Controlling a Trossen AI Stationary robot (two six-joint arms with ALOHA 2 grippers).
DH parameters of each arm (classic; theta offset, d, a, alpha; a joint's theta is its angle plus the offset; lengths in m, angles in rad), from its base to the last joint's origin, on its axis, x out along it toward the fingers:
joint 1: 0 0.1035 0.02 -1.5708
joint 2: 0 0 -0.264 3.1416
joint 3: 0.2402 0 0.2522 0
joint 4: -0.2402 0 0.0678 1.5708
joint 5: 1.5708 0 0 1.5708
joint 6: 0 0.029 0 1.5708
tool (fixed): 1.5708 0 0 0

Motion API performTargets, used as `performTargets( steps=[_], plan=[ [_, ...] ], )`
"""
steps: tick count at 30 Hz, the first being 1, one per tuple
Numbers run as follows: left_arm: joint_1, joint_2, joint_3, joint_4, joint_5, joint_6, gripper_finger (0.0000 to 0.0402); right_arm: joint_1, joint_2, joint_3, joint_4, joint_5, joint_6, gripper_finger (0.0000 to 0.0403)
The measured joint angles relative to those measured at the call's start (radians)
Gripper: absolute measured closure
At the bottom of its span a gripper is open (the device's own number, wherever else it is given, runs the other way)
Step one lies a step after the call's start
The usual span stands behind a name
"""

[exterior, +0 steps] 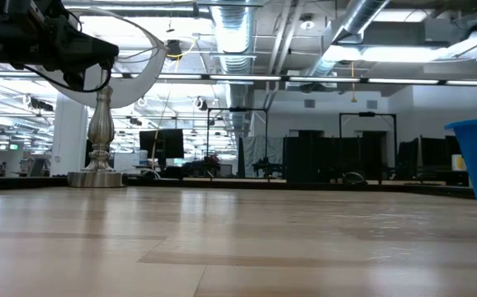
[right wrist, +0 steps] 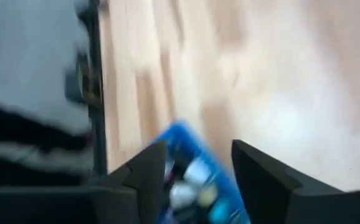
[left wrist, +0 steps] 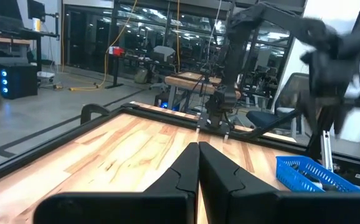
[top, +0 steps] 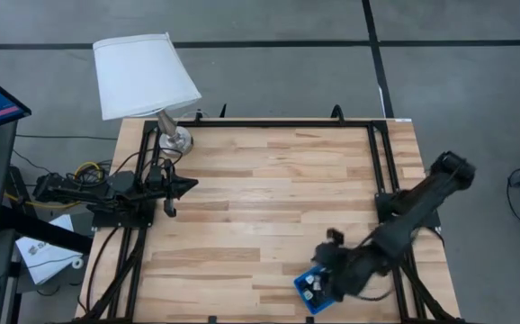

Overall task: Pick & Place Nail Polish
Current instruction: Return to Home Position

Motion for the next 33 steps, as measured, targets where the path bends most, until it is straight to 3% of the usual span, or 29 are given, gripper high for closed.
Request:
performTargets(
  steps=[3, 7, 9, 12, 15, 22, 26, 30, 33],
  plan=[
    [0.000, 0.000, 0.000, 0.000, 0.000, 0.000, 0.0402, 0.037, -0.144, -0.028, -0.010, 0.202, -0.085, 0.0270],
    [0.000, 0.000, 0.000, 0.000, 0.000, 0.000, 0.0401, 0.117, -0.374, -0.148, 0.001, 0.422, -0.141, 0.0355],
    [0.000, 0.000, 0.000, 0.000, 0.000, 0.000, 0.0402, 0.167, -0.503, -0.242, 0.053, 0.480, -0.172, 0.0390],
    [0.000, 0.000, 0.000, 0.000, 0.000, 0.000, 0.0402, 0.218, -0.696, -0.404, 0.218, 0.517, -0.251, 0.0391],
    [0.000, 0.000, 0.000, 0.002, 0.000, 0.000, 0.0402, 0.233, -0.885, -0.582, 0.457, 0.506, -0.389, 0.0400],
    [0.000, 0.000, 0.000, 0.007, 0.000, 0.000, 0.0402, 0.179, -1.177, -0.931, 0.987, 0.307, -0.762, 0.0402],
    [0.000, 0.000, 0.000, 0.009, 0.000, 0.000, 0.0402, 0.135, -1.281, -1.022, 1.052, 0.229, -0.829, 0.0403],
    [0.000, 0.000, 0.000, 0.014, 0.000, 0.000, 0.0401, 0.102, -1.410, -1.086, 1.024, 0.109, -0.831, 0.0403],
    [0.000, 0.000, 0.000, 0.015, 0.000, 0.000, 0.0401, 0.086, -1.477, -1.144, 0.990, 0.084, -0.831, 0.0403]
  ],
)
